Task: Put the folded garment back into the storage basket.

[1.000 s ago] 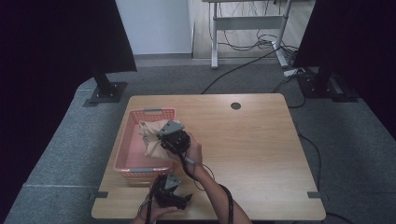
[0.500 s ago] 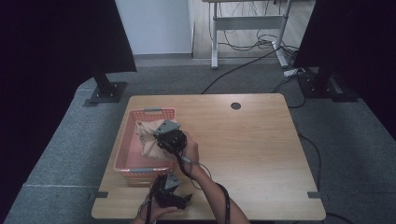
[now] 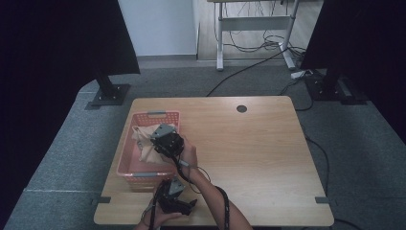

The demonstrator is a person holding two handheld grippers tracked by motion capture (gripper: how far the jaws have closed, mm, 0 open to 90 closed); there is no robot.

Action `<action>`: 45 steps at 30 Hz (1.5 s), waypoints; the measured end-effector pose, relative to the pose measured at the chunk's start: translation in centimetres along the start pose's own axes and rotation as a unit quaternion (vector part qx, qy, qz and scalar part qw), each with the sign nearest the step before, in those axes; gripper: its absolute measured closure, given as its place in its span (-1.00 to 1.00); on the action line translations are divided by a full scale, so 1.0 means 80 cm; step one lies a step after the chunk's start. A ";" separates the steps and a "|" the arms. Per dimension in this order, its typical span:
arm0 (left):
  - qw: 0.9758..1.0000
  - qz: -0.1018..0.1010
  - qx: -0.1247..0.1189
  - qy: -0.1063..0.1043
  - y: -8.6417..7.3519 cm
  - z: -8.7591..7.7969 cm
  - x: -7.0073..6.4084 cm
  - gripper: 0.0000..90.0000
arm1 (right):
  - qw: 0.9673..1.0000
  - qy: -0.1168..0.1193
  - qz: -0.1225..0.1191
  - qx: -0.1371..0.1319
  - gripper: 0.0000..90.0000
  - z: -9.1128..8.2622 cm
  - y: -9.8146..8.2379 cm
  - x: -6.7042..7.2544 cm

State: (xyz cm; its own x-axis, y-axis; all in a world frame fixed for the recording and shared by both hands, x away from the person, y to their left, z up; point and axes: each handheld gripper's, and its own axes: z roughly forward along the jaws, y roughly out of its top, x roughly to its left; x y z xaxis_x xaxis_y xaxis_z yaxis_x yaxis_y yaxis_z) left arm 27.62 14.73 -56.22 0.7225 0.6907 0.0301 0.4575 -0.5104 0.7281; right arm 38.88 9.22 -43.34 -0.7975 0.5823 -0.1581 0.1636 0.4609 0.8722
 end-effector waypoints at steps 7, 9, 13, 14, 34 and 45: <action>1.000 0.000 0.000 0.000 0.000 0.000 0.000 -0.94 | 1.000 0.007 -0.005 0.001 0.58 0.010 0.008 0.005; 1.000 0.000 0.000 0.000 0.000 0.000 0.000 -0.94 | 1.000 0.008 -0.005 0.001 0.58 0.012 0.009 0.006; 1.000 0.000 0.000 0.000 0.000 0.000 0.000 -0.94 | 1.000 0.012 -0.005 0.002 0.58 0.017 0.010 0.007; 1.000 0.000 0.001 0.000 0.000 0.000 0.000 -0.94 | 1.000 0.012 -0.006 0.002 0.58 0.018 0.010 0.008; 1.000 -0.001 0.000 -0.001 0.000 0.000 0.000 -0.94 | 0.998 0.026 0.052 0.019 -0.36 0.006 -0.010 -0.014; 1.000 -0.001 0.002 0.002 0.000 0.000 0.000 -0.95 | 0.997 0.035 0.075 0.000 -0.38 -0.049 -0.041 -0.040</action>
State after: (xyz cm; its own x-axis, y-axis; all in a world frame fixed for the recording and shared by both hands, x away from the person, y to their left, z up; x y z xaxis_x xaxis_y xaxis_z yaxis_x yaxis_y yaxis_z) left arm 27.65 14.75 -56.21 0.7192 0.6941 0.0305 0.4618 -0.5104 0.7254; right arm 38.58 3.20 -43.88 -0.8030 0.5959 0.0072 0.2843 0.3724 0.8835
